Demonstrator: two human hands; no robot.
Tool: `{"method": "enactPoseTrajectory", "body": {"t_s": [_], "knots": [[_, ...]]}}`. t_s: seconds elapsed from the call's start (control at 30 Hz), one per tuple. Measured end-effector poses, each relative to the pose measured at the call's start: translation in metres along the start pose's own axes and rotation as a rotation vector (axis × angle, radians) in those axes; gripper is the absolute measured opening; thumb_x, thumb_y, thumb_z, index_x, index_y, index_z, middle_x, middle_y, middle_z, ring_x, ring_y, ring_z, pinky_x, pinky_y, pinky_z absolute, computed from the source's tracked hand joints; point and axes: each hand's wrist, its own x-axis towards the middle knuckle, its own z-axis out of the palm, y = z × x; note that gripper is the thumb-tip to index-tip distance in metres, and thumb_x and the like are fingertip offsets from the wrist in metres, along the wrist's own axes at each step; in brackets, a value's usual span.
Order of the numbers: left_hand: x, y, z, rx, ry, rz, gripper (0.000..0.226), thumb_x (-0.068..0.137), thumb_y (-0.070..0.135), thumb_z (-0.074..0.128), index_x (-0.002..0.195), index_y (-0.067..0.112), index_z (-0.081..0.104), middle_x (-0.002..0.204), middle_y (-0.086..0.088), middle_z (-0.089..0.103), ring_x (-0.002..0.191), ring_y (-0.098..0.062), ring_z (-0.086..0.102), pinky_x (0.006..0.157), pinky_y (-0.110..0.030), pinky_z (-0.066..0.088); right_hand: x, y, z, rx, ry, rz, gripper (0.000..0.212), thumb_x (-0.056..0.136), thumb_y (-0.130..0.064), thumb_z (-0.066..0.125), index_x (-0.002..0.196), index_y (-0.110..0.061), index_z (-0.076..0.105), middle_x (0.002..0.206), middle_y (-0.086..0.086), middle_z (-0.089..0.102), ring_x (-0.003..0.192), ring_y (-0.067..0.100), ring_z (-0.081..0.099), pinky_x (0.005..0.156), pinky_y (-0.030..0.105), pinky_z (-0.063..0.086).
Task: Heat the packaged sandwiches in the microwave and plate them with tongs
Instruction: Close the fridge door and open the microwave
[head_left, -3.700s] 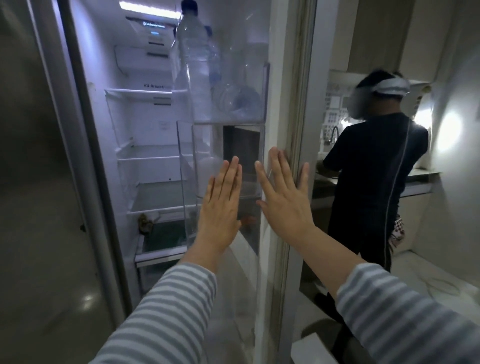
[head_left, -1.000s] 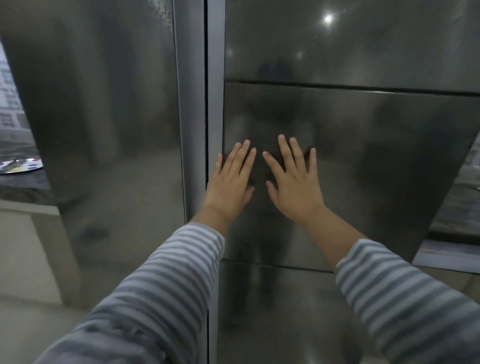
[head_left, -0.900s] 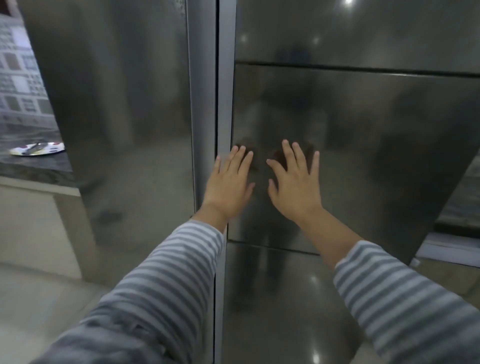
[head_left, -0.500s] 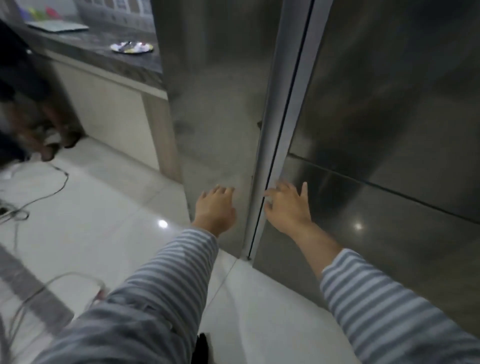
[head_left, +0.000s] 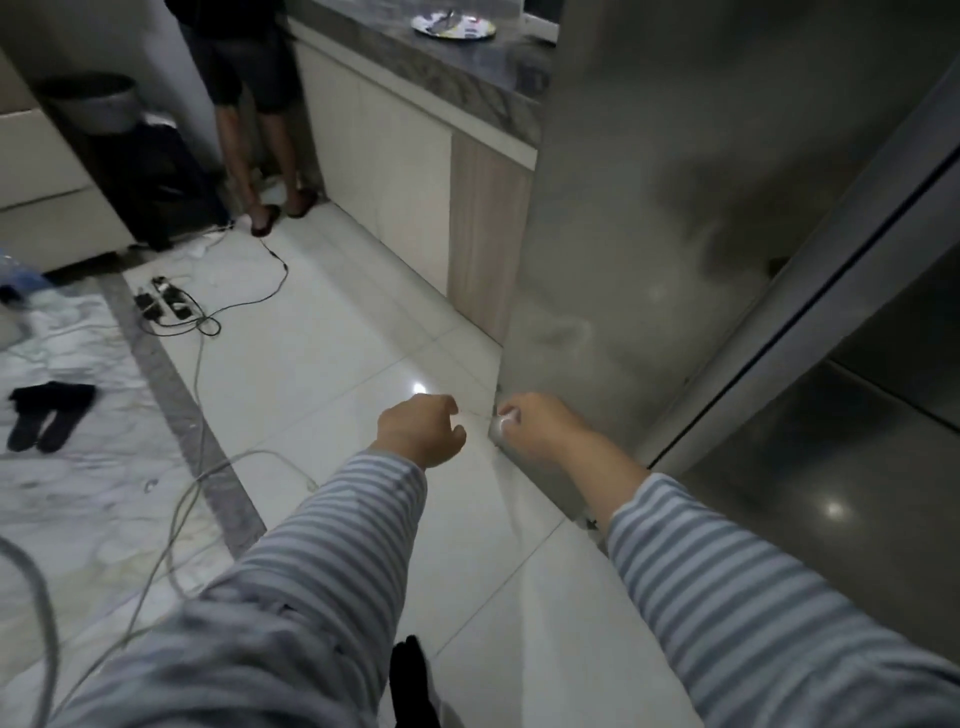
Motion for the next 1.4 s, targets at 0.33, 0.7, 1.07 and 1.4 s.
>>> {"method": "enactPoseTrajectory", "body": {"t_s": [0.33,0.7,1.07,1.4], "knots": [[0.124,-0.079,-0.081,-0.009,0.081,-0.061,0.037,0.089,0.039,0.046,0.124,0.03,0.054,0.124,0.006,0.06,0.118,-0.017,0.053,0.092,-0.034,0.042,0.147,-0.092,-0.031,-0.012,0.014,-0.095,0.033,0.092,-0.03,0.046,0.124,-0.027,0.057,0.121,0.001,0.061,0.103,0.024,0.059,0.092,0.035,0.049],[0.302,-0.1,-0.161,-0.054,0.176,-0.102,0.039,0.089,0.042,0.046,0.125,0.03,0.054,0.126,0.005,0.059,0.117,-0.017,0.053,0.092,-0.035,0.044,0.322,-0.146,-0.12,-0.083,0.03,-0.183,0.041,0.094,-0.025,0.046,0.134,-0.021,0.049,0.127,0.008,0.058,0.114,0.027,0.056,0.097,0.037,0.046],[0.476,-0.146,-0.25,-0.062,0.213,-0.055,0.04,0.089,0.042,0.046,0.125,0.028,0.054,0.124,0.003,0.06,0.116,-0.018,0.054,0.093,-0.036,0.046,0.498,-0.206,-0.191,-0.053,0.099,-0.148,0.036,0.09,-0.027,0.049,0.125,-0.025,0.056,0.12,0.006,0.062,0.108,0.027,0.059,0.095,0.039,0.049],[0.657,-0.161,-0.366,0.026,0.2,0.225,0.038,0.087,0.041,0.05,0.121,0.026,0.058,0.123,0.0,0.062,0.114,-0.023,0.056,0.095,-0.038,0.047,0.627,-0.256,-0.273,0.075,0.339,0.071,0.037,0.087,-0.031,0.048,0.122,-0.032,0.059,0.12,-0.001,0.065,0.11,0.025,0.06,0.092,0.034,0.049]]}}
